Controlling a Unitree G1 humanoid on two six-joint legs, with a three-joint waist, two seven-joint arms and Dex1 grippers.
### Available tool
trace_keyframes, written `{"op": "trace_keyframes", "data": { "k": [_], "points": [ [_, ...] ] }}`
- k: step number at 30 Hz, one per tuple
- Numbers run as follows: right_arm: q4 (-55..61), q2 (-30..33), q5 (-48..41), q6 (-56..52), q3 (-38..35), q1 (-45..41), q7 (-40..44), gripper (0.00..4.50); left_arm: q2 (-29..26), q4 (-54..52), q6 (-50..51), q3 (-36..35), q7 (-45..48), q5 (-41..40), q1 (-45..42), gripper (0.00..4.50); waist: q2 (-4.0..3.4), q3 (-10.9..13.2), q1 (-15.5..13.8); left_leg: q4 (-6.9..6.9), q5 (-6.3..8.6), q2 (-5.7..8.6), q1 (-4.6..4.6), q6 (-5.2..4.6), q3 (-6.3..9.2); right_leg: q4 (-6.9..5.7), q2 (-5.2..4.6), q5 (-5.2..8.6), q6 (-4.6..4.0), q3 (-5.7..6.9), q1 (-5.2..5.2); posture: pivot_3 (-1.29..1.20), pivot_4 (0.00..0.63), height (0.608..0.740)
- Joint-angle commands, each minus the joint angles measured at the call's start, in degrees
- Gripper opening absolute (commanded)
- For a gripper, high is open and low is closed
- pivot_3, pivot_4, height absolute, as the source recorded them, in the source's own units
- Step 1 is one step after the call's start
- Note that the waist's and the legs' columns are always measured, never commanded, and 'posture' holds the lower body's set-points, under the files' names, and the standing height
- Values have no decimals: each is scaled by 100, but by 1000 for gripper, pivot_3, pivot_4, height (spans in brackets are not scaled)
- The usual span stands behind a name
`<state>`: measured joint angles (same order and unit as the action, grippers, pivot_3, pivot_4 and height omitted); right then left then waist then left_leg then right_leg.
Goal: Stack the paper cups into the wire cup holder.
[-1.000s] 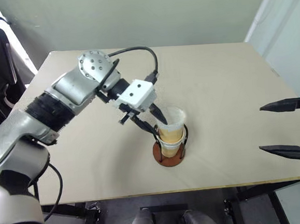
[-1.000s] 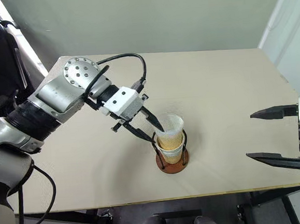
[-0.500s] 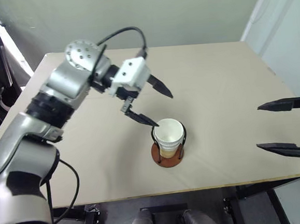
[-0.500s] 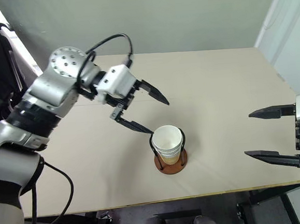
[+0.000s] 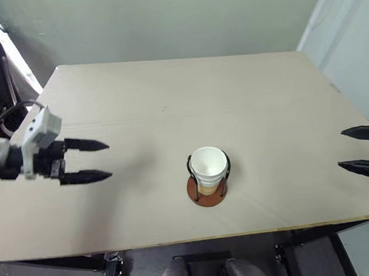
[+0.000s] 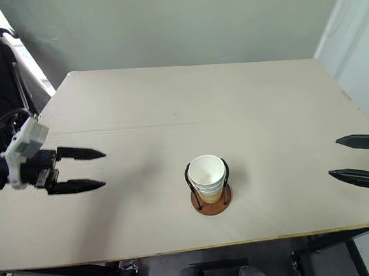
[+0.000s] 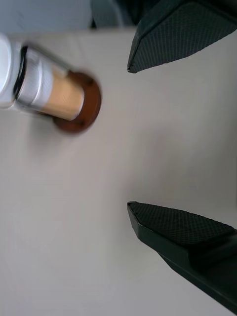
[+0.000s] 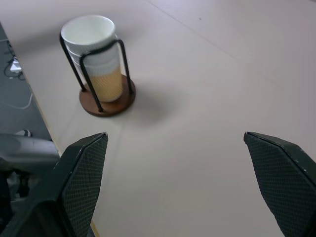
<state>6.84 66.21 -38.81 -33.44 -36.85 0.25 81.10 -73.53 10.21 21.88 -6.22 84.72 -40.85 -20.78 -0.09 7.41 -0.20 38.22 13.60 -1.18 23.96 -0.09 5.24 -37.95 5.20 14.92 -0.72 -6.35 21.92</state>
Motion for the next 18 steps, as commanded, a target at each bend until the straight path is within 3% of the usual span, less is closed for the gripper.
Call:
{"op": "trace_keyframes", "data": {
  "k": [1, 8, 18],
  "points": [
    [-420, 278, 119, 332, 286, -429, 265, 4500, -21, -731, 358, -1115, -112, -213, 733, 4465, 0, 0, 7, -1, 0, 0, -2, 0, 1, -1, 0, -2, -6, 1, 0, 0, 150, 740],
    [-937, 423, 255, 640, 1039, -1289, 606, 4500, 416, -1622, 832, -2356, -382, -230, 1964, 4465, -2, -1, 40, -9, -15, -3, -39, -1, 1, -11, 7, -29, -48, 2, -19, 0, 150, 740],
    [-1318, 357, 455, 766, 1362, -1798, 490, 4500, 712, -2002, 1117, -2634, -691, -240, 2081, 4465, -4, 0, 37, -10, -18, -8, -48, 1, -2, -11, 7, -49, -80, 1, -16, 0, 150, 740]
  ]
}}
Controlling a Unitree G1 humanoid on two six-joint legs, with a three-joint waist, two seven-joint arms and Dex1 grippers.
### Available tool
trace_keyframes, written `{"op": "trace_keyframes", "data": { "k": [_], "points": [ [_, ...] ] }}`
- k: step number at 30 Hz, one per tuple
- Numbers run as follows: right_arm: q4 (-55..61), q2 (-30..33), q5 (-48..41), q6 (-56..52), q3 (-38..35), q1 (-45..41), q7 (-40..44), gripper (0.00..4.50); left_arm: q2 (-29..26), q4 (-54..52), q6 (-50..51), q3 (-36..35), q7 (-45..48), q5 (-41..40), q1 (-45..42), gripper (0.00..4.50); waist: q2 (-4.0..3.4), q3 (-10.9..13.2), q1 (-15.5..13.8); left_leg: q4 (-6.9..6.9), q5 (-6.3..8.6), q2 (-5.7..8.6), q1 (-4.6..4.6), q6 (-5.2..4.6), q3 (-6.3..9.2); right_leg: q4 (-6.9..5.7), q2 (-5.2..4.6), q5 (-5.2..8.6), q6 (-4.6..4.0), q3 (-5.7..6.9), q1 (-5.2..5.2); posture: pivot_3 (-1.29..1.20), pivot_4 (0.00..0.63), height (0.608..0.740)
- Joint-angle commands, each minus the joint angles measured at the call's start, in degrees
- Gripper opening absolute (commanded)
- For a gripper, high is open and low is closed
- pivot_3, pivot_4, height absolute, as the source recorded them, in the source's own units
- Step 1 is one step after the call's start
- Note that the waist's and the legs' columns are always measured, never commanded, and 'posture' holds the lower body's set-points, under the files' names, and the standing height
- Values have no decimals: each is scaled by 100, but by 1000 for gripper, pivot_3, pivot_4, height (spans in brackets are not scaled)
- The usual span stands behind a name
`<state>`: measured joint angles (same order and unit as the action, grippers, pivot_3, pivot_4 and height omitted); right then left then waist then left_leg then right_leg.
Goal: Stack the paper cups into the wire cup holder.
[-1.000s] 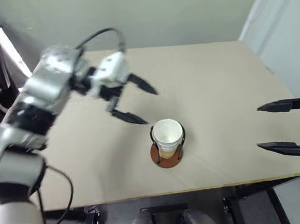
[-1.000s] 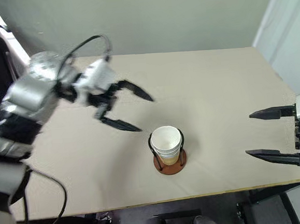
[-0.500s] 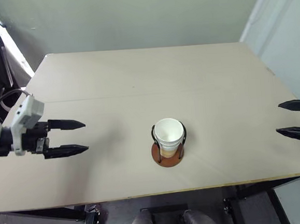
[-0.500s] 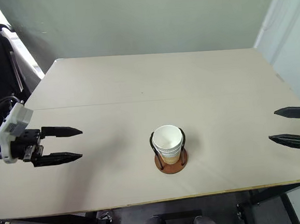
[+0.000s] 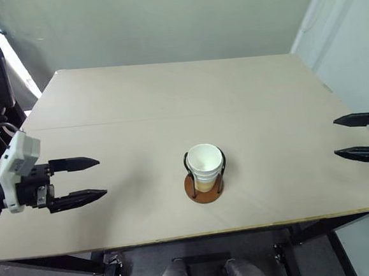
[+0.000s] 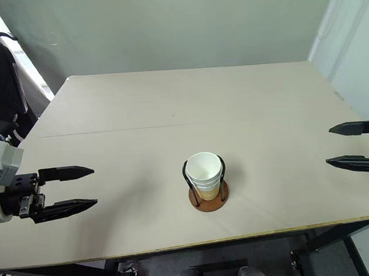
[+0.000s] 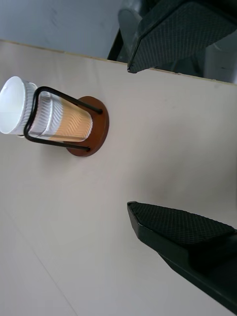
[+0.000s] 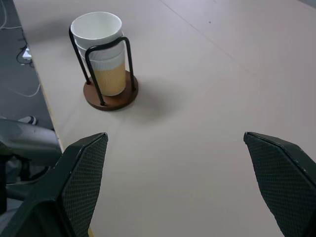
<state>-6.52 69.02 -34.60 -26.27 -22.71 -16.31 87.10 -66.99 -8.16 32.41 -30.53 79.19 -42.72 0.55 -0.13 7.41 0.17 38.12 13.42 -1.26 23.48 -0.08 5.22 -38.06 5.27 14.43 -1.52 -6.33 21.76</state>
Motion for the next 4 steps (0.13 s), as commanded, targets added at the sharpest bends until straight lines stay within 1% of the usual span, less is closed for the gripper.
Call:
{"op": "trace_keyframes", "data": {
  "k": [1, 4],
  "points": [
    [23, 61, 46, 44, -59, -141, -142, 4500, 87, -183, 91, -210, -173, -64, -63, 4465, 0, 0, 0, -3, 1, -1, 0, 1, 0, 0, 0, -2, -2, 0, 2, 0, 150, 740],
    [-1, 42, 74, 61, -24, -168, -189, 4500, 128, -210, 116, -158, -255, -33, -101, 4465, 0, 0, 0, -10, 5, -3, 0, 8, 0, 0, 0, -4, -5, 1, 5, 0, 150, 740]
  ]
}}
